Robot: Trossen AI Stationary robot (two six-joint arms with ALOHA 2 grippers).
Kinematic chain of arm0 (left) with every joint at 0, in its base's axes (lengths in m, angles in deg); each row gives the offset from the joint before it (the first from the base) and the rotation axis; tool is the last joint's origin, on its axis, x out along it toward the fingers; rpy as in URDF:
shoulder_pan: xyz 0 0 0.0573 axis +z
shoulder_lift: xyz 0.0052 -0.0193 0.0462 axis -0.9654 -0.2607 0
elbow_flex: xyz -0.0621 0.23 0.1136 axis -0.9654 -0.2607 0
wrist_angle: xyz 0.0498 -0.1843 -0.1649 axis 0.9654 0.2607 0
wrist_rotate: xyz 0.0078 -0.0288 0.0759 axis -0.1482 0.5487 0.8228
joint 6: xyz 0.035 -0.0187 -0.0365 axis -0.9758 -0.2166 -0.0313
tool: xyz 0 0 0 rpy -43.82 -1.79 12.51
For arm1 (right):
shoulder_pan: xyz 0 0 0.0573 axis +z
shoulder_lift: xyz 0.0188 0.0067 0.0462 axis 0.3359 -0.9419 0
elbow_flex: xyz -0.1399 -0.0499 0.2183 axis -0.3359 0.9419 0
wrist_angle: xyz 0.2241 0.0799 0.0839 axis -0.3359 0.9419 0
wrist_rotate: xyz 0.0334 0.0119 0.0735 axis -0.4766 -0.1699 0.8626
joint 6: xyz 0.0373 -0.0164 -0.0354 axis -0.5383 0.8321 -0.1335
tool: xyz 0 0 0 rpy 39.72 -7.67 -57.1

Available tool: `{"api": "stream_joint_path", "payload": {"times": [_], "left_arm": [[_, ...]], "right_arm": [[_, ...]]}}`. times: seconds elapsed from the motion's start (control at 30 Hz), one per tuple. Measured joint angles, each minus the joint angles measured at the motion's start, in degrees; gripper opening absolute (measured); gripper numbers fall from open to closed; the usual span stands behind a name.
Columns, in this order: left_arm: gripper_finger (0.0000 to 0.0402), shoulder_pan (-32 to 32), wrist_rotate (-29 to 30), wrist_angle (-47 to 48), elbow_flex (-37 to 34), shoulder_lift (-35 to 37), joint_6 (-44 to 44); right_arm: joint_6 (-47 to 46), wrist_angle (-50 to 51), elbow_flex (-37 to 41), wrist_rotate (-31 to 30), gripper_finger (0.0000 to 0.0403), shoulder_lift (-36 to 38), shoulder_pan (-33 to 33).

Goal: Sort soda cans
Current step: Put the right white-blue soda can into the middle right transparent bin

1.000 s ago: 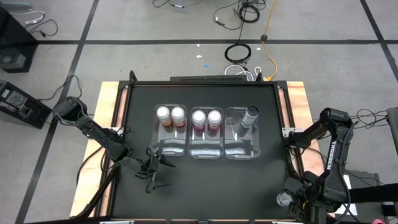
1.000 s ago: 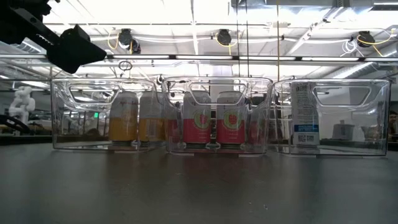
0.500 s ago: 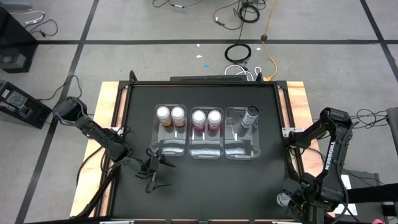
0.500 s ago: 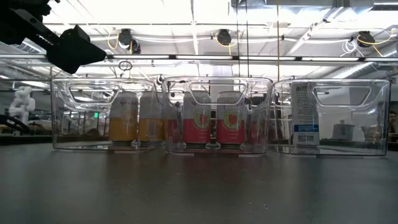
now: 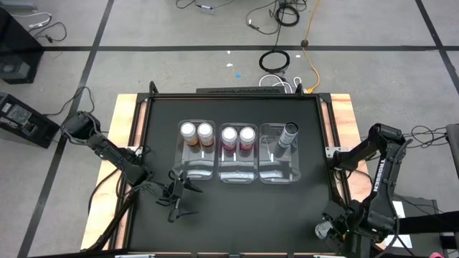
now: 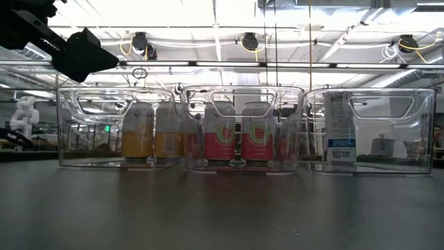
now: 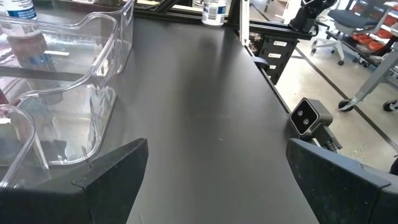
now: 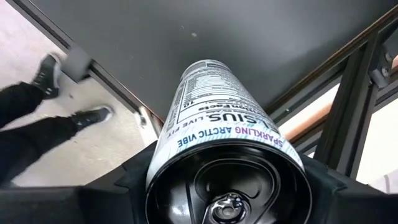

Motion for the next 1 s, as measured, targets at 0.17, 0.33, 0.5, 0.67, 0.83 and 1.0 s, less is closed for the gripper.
{"api": "stream_joint_path", "payload": {"times": [0.17,0.33,0.5,0.67,0.83,1.0], "left_arm": [[0.039,-0.01,0.0,0.0,0.0,-0.02,0.0],[0.039,0.0,0.0,-0.01,0.0,-0.02,-0.04],[0.039,-0.01,0.0,-0.06,0.0,-0.01,-0.99],[0.039,-0.02,0.0,-0.5,0.0,-0.01,-3.09],[0.039,0.0,0.02,-0.5,0.0,-0.02,-3.04],[0.039,0.03,1.68,-0.54,0.0,-0.02,-2.91]], "right_arm": [[3.14,1.72,-3.6,-1.11,0.0239,0.02,-4.76],[8.88,2.51,-7.71,-6.35,0.0239,0.07,-10.95],[17.05,2.51,-11.8,-10.88,0.0239,0.07,-18.28],[27.14,2.83,-15.52,-12.35,0.0239,0.07,-26.48],[39.3,3.04,-18.18,-12.07,0.0239,0.09,-34.97],[50.81,6.44,-19.27,-11.08,0.0239,0.09,-43.8]]}}
